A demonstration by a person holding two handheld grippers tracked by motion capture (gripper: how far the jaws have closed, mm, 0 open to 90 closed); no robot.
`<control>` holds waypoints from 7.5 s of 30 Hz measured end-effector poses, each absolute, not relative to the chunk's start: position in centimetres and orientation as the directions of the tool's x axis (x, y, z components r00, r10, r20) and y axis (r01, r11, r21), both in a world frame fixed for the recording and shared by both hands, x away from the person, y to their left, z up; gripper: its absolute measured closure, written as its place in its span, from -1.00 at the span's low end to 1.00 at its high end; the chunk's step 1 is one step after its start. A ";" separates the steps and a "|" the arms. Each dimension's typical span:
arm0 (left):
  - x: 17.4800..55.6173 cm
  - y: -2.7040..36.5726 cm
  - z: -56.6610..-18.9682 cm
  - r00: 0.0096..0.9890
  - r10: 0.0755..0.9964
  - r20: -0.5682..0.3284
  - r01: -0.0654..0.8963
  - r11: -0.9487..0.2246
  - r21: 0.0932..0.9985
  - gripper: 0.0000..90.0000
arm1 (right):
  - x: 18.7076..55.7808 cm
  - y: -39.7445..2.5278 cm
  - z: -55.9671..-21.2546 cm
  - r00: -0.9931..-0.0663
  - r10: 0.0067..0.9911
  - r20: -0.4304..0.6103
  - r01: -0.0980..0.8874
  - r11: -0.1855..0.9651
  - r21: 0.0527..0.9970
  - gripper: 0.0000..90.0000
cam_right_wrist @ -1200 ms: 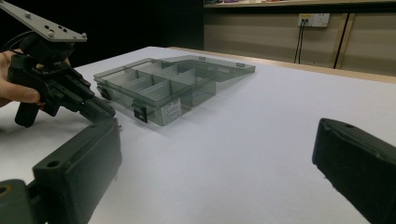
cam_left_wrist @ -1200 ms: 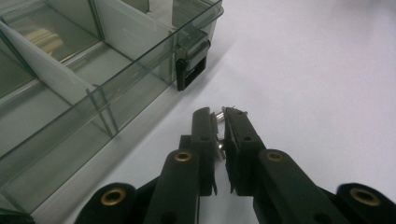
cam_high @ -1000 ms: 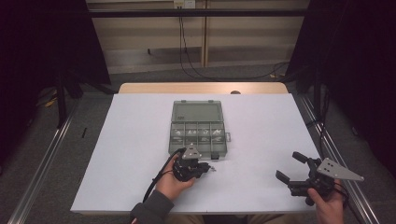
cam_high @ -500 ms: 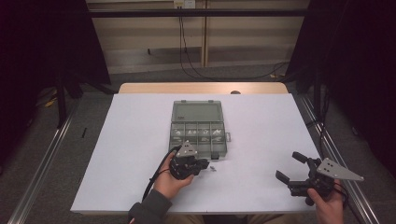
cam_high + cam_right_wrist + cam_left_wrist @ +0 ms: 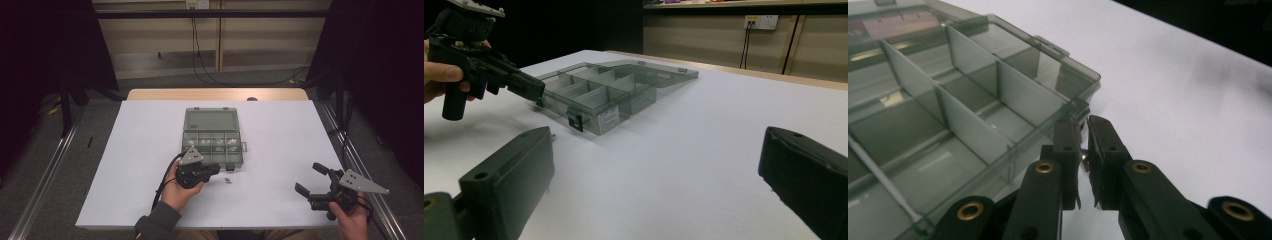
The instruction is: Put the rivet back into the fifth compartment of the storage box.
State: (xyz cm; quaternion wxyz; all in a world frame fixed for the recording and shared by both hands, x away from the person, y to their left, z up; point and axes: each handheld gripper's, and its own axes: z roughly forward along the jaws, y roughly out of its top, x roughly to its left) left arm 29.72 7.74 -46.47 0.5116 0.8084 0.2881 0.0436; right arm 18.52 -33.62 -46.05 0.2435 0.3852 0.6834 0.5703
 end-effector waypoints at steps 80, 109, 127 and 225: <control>31.8 11.8 -46.0 0.742 0.639 -0.205 0.410 -0.191 0.892 0.43 | 18.5 -33.6 -46.0 -0.593 0.799 0.104 0.250 0.059 0.967 -0.97; 30.7 8.3 -45.6 0.850 0.467 -0.244 0.371 -0.201 0.907 -0.68 | 18.5 -33.4 -46.0 -0.603 0.791 0.102 0.250 0.067 0.966 -0.97; 29.6 5.8 -46.7 0.888 0.406 -0.216 0.355 -0.305 0.884 -0.65 | 18.5 -33.4 -46.0 -0.609 0.787 0.099 0.249 0.071 0.966 -0.97; 30.6 8.3 -45.6 0.861 0.453 -0.231 0.400 -0.325 0.857 0.93 | 18.4 -33.4 -46.0 -0.607 0.790 0.093 0.242 0.072 0.968 -0.96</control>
